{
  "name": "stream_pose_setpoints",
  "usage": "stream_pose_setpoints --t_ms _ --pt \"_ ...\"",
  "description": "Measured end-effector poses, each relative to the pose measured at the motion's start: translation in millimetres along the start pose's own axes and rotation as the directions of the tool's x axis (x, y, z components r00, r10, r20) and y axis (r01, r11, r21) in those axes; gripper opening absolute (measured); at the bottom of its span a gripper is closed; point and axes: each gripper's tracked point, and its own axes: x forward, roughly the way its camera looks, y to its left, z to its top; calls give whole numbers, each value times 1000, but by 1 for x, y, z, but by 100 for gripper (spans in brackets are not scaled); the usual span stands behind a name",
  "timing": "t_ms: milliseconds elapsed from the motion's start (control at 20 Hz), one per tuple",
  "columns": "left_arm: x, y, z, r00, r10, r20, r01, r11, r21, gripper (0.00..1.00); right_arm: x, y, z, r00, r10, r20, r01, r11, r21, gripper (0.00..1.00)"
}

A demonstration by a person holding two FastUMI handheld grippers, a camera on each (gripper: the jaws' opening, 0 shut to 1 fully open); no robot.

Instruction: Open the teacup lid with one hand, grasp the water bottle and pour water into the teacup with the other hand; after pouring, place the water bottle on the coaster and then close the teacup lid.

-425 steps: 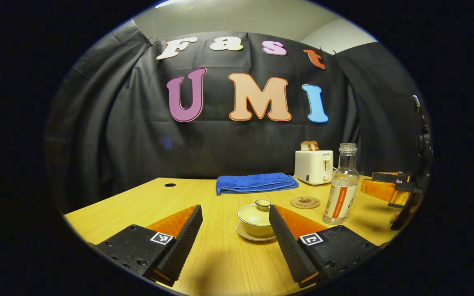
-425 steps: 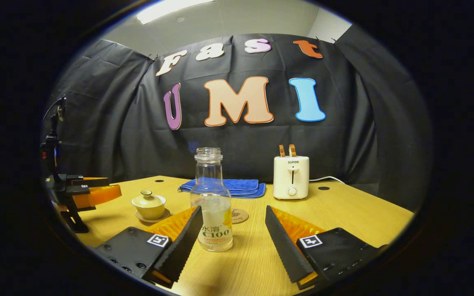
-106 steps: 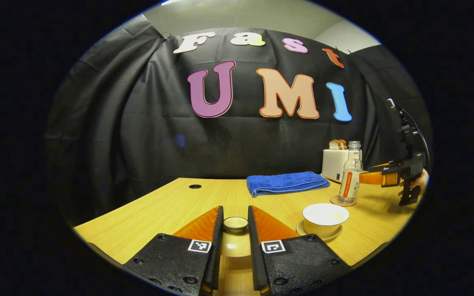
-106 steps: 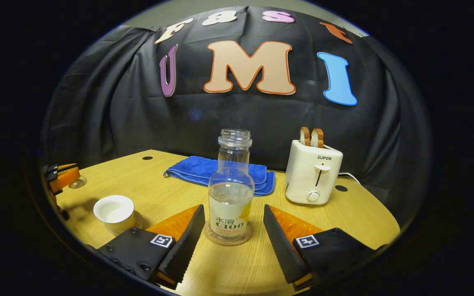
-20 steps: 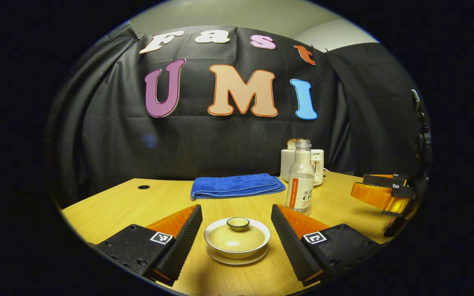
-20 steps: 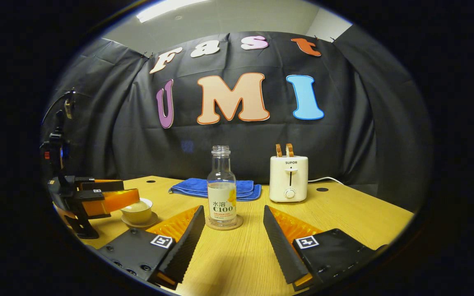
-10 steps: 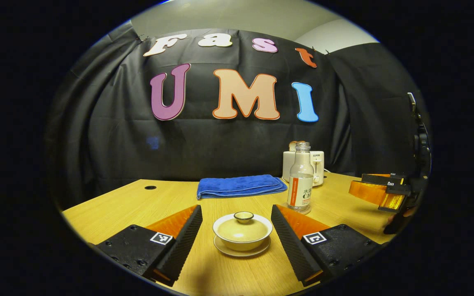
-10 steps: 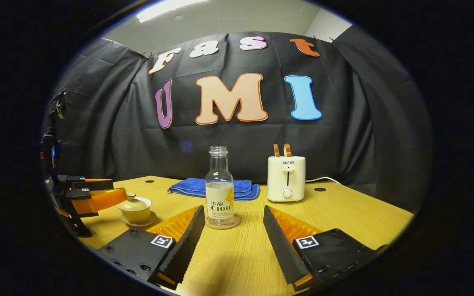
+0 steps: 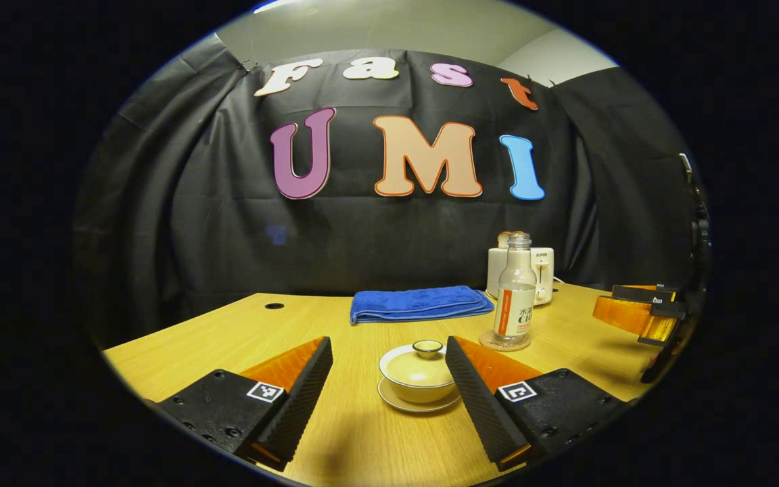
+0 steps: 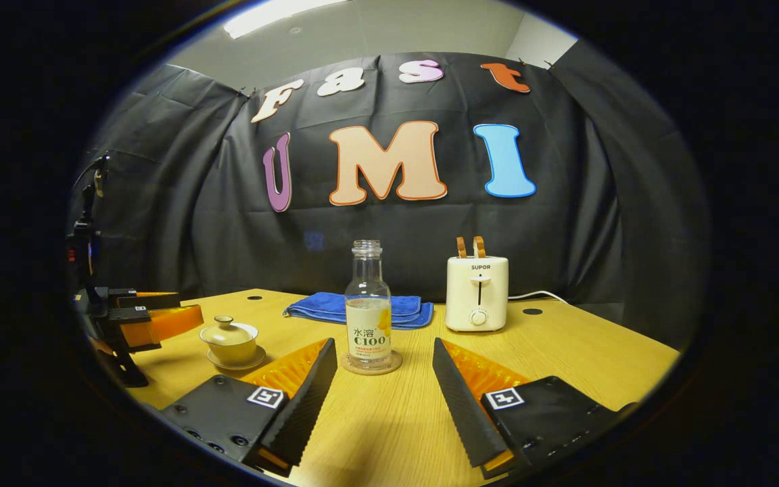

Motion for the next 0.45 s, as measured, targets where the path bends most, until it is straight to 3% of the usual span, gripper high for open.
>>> stream_pose_setpoints --t_ms 200,450 --pt "0 1 0 1000 6 -1 -6 1000 0 98 0 0 0 1000 0 0 0 1000 0 94" --pt "-2 15 -1 997 75 -2 -75 997 2 98 0 -2 1 1000 -8 0 8 1000 0 91"
